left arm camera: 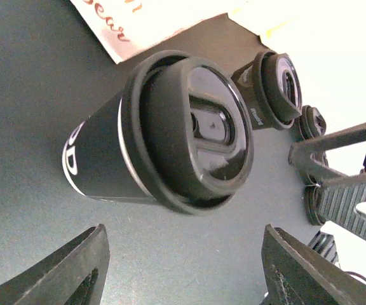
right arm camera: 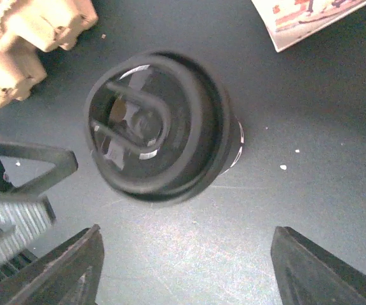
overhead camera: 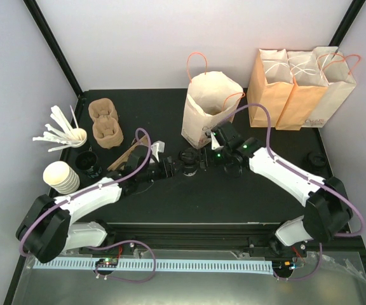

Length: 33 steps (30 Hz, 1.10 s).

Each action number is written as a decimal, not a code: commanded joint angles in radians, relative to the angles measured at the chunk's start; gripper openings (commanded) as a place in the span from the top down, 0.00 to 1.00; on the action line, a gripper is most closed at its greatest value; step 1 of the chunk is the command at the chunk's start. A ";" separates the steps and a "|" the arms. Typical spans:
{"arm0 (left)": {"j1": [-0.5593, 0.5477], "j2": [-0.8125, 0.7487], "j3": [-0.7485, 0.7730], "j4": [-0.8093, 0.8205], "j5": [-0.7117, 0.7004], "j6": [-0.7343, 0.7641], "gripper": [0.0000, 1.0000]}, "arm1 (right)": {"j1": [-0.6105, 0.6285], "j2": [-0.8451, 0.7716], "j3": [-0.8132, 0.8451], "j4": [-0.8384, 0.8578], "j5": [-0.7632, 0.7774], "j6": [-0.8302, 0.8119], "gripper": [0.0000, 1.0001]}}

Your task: Pack the takeout coffee

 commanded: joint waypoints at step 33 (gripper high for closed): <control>0.195 0.245 0.179 0.010 0.365 0.029 0.73 | -0.103 0.055 -0.154 0.385 -0.242 0.178 0.71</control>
